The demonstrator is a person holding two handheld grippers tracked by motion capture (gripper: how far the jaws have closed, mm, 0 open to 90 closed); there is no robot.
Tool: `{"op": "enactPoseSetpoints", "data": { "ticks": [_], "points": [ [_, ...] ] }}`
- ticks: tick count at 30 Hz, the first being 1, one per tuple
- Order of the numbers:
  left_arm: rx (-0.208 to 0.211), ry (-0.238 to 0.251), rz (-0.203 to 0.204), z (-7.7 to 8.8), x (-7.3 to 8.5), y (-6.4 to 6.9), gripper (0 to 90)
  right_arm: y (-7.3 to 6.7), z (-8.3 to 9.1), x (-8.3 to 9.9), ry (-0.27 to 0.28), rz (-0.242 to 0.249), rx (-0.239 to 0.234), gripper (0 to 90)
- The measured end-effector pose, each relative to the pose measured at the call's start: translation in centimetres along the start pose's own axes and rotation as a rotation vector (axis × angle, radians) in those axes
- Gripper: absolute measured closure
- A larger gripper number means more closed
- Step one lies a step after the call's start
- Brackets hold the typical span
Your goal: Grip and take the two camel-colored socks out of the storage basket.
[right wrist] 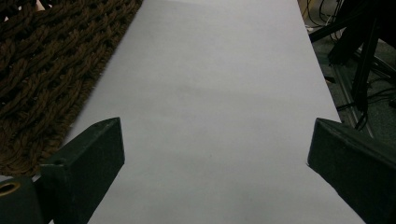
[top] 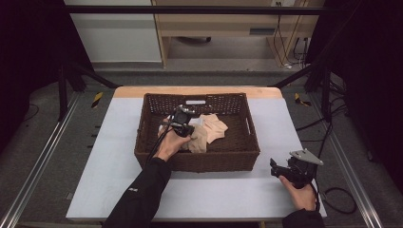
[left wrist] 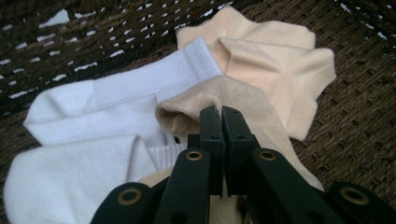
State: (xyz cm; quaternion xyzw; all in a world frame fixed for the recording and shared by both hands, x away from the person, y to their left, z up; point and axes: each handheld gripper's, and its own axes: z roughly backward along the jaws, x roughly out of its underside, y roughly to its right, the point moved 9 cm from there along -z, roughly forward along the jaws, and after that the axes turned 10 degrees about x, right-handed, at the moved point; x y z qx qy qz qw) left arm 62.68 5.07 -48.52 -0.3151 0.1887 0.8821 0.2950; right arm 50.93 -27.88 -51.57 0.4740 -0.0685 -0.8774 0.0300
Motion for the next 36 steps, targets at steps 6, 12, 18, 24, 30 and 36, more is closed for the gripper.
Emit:
{"op": "enactPoseSetpoints", "data": {
  "ticks": [6,12,18,24,30,36],
  "points": [
    [0.015,0.073,-0.02,0.9,-0.8,0.1,88.5,0.1,0.0,0.0,0.002,0.004,0.003,4.1],
    [0.033,0.184,-0.045,2.3,-2.0,0.6,88.7,0.2,0.1,0.0,0.005,0.005,0.009,4.1],
    [0.053,0.331,-0.053,5.0,-3.9,0.9,88.8,0.2,0.2,-0.1,0.007,0.001,0.008,4.2],
    [0.041,0.443,-0.092,8.9,-5.7,1.4,88.8,0.3,0.2,-0.1,0.011,0.002,0.011,4.2],
    [0.058,0.533,-0.12,13.4,-6.7,2.5,88.8,0.4,0.3,-0.2,0.018,-0.004,0.015,4.2],
    [0.085,0.584,-0.138,16.9,-6.5,3.8,88.7,0.4,0.4,-0.2,0.02,0.0,0.015,4.3]
  ]
}}
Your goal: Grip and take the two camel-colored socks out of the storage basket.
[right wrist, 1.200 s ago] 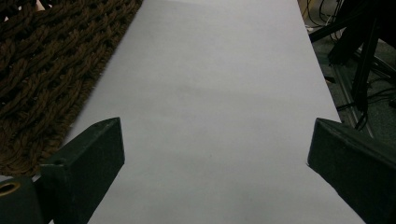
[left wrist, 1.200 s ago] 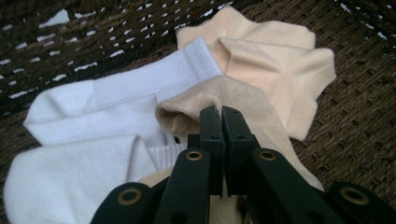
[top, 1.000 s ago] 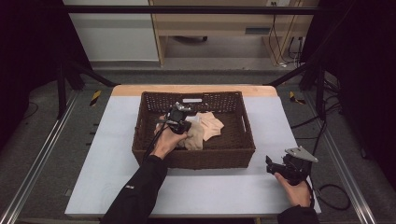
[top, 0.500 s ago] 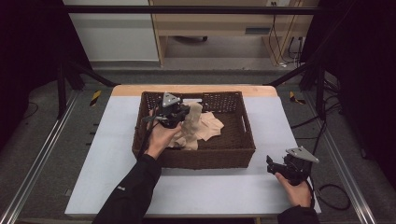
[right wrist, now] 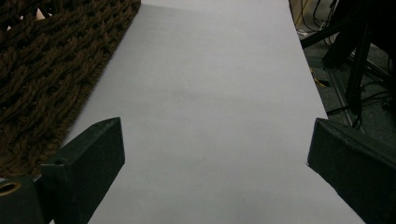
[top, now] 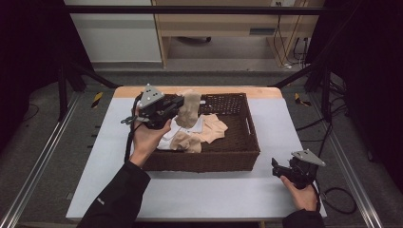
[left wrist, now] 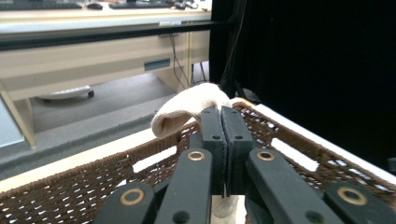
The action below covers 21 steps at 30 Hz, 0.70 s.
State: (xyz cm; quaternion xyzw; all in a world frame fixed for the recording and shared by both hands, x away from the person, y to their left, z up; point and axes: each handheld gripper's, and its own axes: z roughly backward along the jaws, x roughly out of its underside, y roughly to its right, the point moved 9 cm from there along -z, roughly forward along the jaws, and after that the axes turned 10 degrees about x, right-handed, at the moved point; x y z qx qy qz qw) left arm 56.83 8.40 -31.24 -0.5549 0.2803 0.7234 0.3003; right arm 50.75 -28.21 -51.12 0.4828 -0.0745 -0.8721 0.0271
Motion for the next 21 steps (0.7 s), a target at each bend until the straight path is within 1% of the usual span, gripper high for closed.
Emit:
{"op": "enactPoseSetpoints", "data": {
  "ticks": [2,3,4,5,6,7,8,9,10,11,12,13,14,15,16,17,18,21],
  "points": [
    [0.021,0.019,0.0,1.1,-0.6,0.8,88.7,0.0,0.0,0.0,0.0,-0.004,0.0,4.3],
    [0.021,0.019,0.0,1.1,-0.6,0.8,88.7,0.0,0.0,0.0,0.0,-0.004,0.0,4.3],
    [0.035,0.03,-0.007,1.9,-0.9,1.5,88.7,0.1,0.1,0.0,0.003,-0.004,0.002,4.3],
    [0.035,0.03,-0.007,1.9,-0.9,1.5,88.7,0.1,0.1,0.0,0.003,-0.007,0.002,4.2],
    [0.051,0.039,-0.015,2.7,-1.1,2.3,88.8,0.1,0.1,0.0,0.002,-0.005,0.002,4.2],
    [0.051,0.039,-0.015,2.7,-1.1,2.3,88.8,0.2,0.1,0.0,0.004,-0.003,0.003,4.2],
    [0.064,0.047,-0.026,3.5,-1.2,3.1,88.8,0.2,0.1,0.0,0.004,-0.003,0.003,4.2],
    [0.072,0.051,-0.028,3.9,-1.2,3.5,88.7,0.2,0.1,0.0,0.004,-0.004,0.003,4.3],
    [0.072,0.051,-0.028,3.9,-1.2,3.5,88.7,0.2,0.1,0.0,0.004,-0.004,0.003,4.3],
    [0.08,0.054,-0.031,4.3,-1.1,3.9,88.7,0.2,0.1,0.0,0.005,-0.002,0.004,4.2],
    [0.094,0.056,-0.042,5.0,-1.0,4.5,88.7,0.2,0.1,0.0,0.004,-0.002,0.004,4.3],
    [0.102,0.055,-0.048,5.4,-0.8,4.9,88.7,0.1,0.1,0.0,0.003,-0.005,0.004,4.3],
    [0.102,0.055,-0.048,5.4,-0.8,4.9,88.7,0.1,0.1,0.0,0.006,-0.001,0.003,4.3],
    [0.109,0.057,-0.051,5.7,-0.7,5.2,88.7,0.1,0.1,0.0,0.006,-0.001,0.003,4.3],
    [0.122,0.06,-0.058,6.4,-0.4,5.7,88.7,0.2,0.1,0.0,0.007,0.001,0.004,4.3],
    [0.128,0.065,-0.059,6.7,-0.3,6.0,88.8,0.2,0.2,0.0,0.007,0.001,0.003,4.3],
    [0.128,0.065,-0.059,6.7,-0.3,6.0,88.7,0.2,0.2,0.0,0.007,0.0,0.003,4.3],
    [0.145,0.075,-0.06,7.7,0.2,6.7,88.7,0.1,0.2,0.0,0.004,-0.007,0.001,4.3]
  ]
}}
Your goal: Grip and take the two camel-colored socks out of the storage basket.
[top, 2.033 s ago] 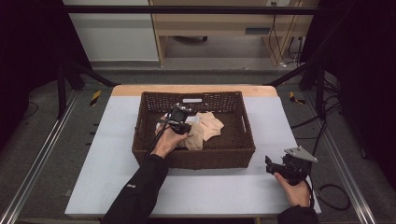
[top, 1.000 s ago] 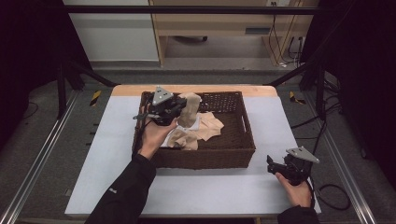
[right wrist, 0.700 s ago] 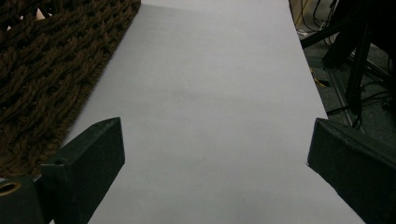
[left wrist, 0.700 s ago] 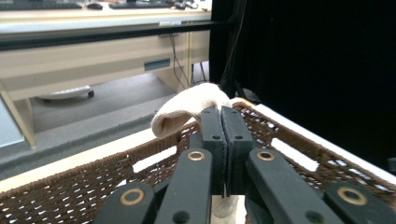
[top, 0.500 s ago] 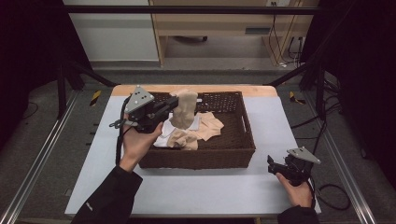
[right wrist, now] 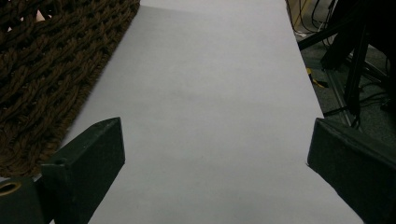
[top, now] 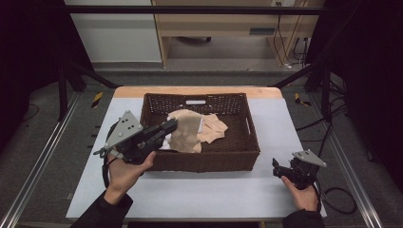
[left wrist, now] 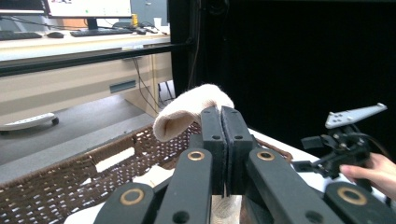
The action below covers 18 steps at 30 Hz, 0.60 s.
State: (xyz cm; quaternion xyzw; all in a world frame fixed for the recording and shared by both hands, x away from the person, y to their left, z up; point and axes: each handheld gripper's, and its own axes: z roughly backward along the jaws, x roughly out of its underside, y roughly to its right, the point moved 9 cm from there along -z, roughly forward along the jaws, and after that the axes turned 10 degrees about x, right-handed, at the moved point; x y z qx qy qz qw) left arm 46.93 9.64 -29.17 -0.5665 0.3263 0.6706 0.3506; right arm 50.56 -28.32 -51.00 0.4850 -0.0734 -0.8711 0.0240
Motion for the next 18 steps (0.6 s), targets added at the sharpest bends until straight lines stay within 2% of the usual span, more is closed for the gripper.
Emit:
{"op": "enactPoseSetpoints", "data": {
  "ticks": [3,5,8,12,18],
  "points": [
    [0.018,-0.008,-0.006,0.9,0.8,1.0,88.7,0.0,0.0,0.0,0.0,0.002,-0.001,4.4],
    [0.021,-0.013,-0.008,1.1,1.2,1.3,88.7,0.0,0.0,0.0,0.002,0.003,0.0,4.4],
    [0.026,-0.036,-0.011,1.9,2.7,1.9,88.7,0.1,0.1,0.1,0.003,0.004,0.002,4.4],
    [0.043,-0.043,0.007,2.6,4.2,2.4,88.7,0.1,0.2,0.1,0.002,0.001,0.003,4.4],
    [0.06,-0.095,0.021,3.7,7.0,3.3,88.7,0.1,0.1,0.1,0.001,0.008,0.002,4.5]
  ]
}}
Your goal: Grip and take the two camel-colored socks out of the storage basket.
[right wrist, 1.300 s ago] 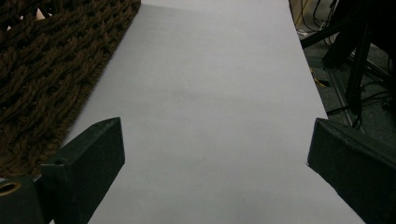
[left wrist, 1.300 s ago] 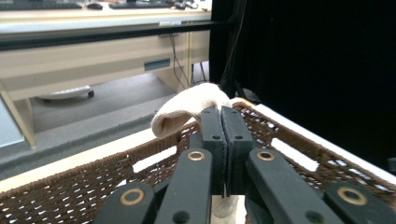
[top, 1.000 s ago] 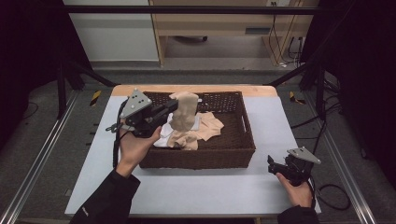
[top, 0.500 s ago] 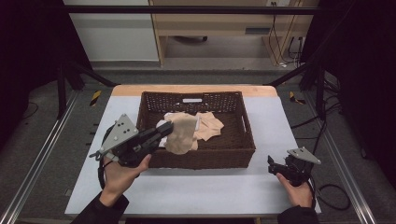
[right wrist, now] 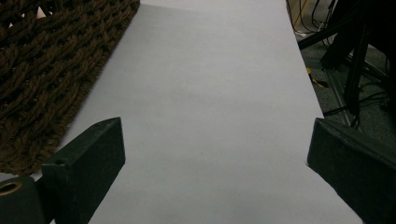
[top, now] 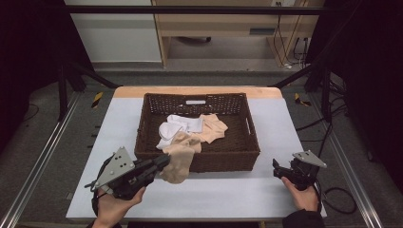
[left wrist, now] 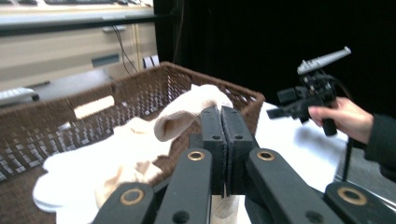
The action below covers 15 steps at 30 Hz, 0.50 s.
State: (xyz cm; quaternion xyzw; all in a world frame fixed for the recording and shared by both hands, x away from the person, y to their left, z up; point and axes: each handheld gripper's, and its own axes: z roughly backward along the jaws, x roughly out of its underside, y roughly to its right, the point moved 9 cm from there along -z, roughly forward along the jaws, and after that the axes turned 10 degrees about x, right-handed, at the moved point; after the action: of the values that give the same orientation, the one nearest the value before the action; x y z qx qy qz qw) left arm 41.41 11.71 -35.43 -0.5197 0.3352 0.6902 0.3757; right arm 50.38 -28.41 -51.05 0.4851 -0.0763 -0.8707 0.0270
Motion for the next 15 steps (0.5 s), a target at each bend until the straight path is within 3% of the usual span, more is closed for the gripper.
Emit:
{"op": "enactPoseSetpoints", "data": {
  "ticks": [5,6,11,15],
  "points": [
    [0.011,-0.043,0.01,-0.3,2.0,0.4,88.7,0.0,0.1,0.0,0.0,-0.003,-0.001,4.5],
    [0.017,-0.064,0.024,-0.5,2.9,0.4,88.7,0.0,0.1,0.0,0.002,-0.006,0.001,4.5],
    [0.026,-0.086,0.051,-0.9,4.5,0.5,88.7,0.0,0.1,0.1,0.002,-0.002,0.002,4.5],
    [0.034,-0.122,0.092,-1.2,6.6,0.2,88.7,-0.2,0.2,0.1,0.001,0.004,-0.004,4.5]
  ]
}}
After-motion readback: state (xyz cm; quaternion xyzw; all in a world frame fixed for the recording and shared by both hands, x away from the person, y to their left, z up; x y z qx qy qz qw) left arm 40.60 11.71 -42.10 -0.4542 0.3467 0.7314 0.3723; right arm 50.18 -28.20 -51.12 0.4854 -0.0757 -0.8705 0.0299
